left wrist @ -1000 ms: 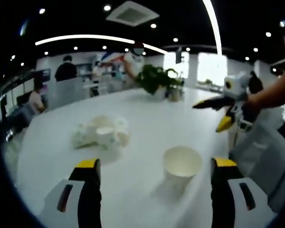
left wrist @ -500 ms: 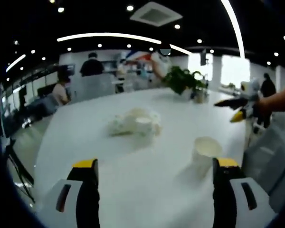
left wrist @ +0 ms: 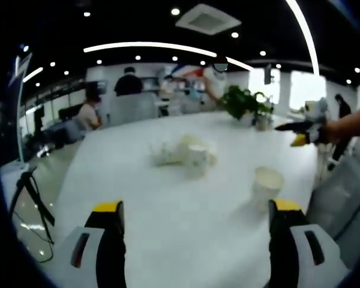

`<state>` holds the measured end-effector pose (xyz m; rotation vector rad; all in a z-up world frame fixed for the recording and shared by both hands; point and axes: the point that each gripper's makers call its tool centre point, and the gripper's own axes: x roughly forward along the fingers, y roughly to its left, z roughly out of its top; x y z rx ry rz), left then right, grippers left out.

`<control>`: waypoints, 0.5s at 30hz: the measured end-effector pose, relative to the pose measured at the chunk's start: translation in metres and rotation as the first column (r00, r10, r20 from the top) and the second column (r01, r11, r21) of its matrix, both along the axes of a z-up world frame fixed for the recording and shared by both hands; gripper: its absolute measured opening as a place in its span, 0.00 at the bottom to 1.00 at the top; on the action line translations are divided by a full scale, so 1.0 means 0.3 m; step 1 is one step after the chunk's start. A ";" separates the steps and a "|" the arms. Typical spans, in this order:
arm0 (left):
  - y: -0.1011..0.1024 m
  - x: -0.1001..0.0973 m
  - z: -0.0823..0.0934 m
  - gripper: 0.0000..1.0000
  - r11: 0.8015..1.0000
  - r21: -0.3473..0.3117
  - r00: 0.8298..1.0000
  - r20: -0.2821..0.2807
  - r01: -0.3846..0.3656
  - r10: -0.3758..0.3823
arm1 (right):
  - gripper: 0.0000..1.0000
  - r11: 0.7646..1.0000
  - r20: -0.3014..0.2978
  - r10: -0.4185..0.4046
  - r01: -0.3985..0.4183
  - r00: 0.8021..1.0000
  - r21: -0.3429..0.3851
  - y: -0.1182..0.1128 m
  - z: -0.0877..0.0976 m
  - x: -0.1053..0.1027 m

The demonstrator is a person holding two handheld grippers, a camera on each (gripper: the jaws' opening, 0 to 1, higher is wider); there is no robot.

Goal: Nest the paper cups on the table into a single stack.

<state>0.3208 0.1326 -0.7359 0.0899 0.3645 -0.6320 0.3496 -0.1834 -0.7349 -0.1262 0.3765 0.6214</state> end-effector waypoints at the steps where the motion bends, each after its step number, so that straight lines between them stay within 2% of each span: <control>1: 0.003 0.009 0.004 0.98 1.000 -0.007 1.000 0.002 -0.009 0.009 | 1.00 1.000 0.002 0.000 0.000 1.000 -0.001 0.001 0.001 0.007; 15: -0.015 0.036 0.039 0.98 0.999 -0.029 0.999 0.023 -0.023 0.024 | 1.00 0.999 0.008 0.041 -0.041 0.999 0.005 0.016 -0.008 0.075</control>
